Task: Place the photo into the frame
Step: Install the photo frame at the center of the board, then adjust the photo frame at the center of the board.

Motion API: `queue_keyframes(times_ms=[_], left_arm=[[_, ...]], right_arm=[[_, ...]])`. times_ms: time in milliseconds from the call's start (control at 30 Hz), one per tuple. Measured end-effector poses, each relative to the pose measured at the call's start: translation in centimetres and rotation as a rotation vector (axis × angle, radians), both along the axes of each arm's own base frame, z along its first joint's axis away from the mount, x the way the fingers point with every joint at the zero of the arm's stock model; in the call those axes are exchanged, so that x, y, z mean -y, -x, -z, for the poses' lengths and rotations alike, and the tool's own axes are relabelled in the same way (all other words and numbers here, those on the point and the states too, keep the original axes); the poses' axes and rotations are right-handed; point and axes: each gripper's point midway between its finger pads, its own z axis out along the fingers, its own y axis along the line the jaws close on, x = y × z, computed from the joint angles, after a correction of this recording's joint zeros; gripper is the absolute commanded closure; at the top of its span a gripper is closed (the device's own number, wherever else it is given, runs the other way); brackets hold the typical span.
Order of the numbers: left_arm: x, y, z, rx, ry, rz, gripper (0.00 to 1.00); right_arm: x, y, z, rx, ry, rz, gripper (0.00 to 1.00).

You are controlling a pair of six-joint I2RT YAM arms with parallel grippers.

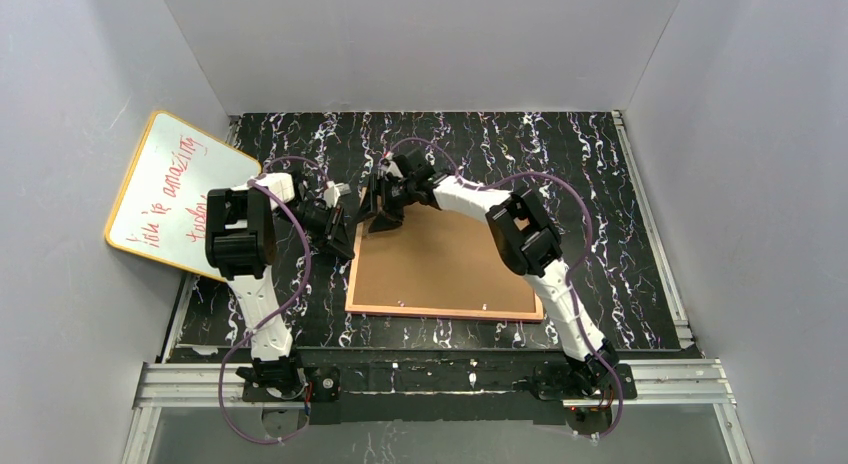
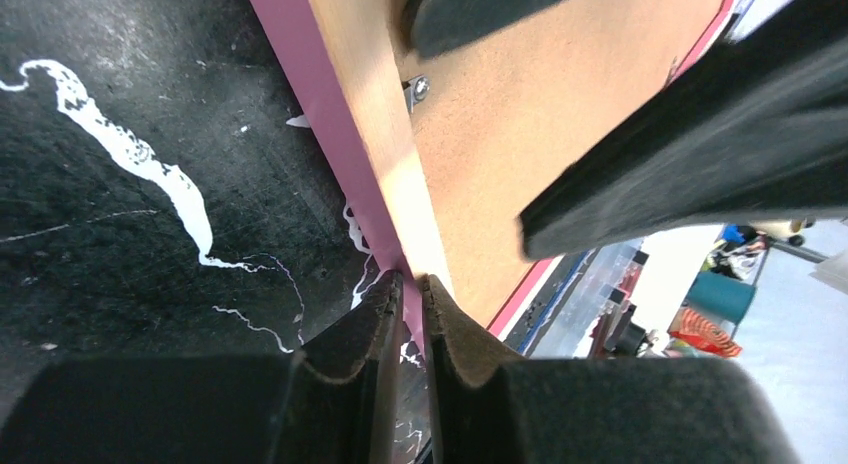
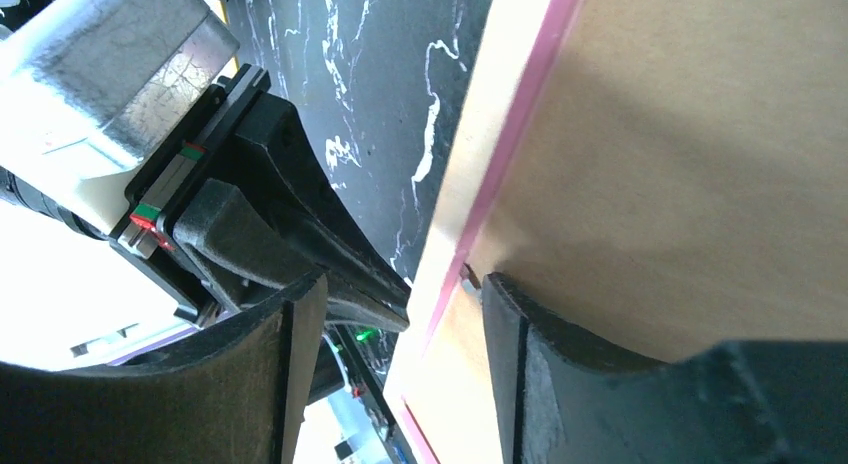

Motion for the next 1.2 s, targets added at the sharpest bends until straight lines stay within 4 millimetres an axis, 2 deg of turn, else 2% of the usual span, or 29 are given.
queue_keyframes(times_ms=[100,167,233,367,400,467,567,667,767,900,1100,1200], left_arm=[[-0.4,-0.2,-0.2,0.021,-0.017,0.024,0.85],[-0.9,-0.5,-0.1,0.049,-0.045,0.051,0.84],[-1.6,-0.9,0.1,0.080,-0.073,0.075,0.84],[-2.6,-0.3,0.7,0.110,-0.113,0.122,0.83],[-2.8,0.2,0.6,0.117,-0.121,0.136,0.83],[-3.1,1.0,0.7,0.127,-0.137,0.164,0.83],[-3.3,2.6,0.7,0.144,-0.161,0.221,0.83],[-2.6,4.2,0.8,0.160,-0.183,0.301,0.83],[-1.7,5.7,0.8,0.187,-0.207,0.394,0.83],[-1.1,7.1,0.9,0.233,-0.251,0.485,0.83],[-0.9,7.6,1.1,0.271,-0.291,0.545,0.83],[-0.5,8.0,1.1,0.270,-0.302,0.575,0.84]], right_arm=[[1.5,-1.2,-0.7,0.016,0.013,0.040,0.18],[4.2,-2.3,-1.6,0.031,0.036,0.100,0.09],[7.8,-3.4,-3.2,0.055,0.059,0.179,0.03],[18.1,-5.9,-8.0,0.143,0.100,0.422,0.01],[21.3,-6.5,-9.0,0.175,0.116,0.499,0.01],[26.9,-7.1,-10.3,0.222,0.158,0.642,0.01],[34.7,-6.3,-10.1,0.257,0.256,0.840,0.01],[39.8,-4.6,-7.5,0.217,0.356,0.959,0.01],[41.9,-2.7,-3.9,0.135,0.439,0.994,0.01],[41.9,-1.1,-0.5,0.036,0.489,0.963,0.01],[39.9,-1.3,2.0,-0.056,0.445,0.897,0.02],[39.3,-3.4,1.8,-0.029,0.434,0.888,0.03]])
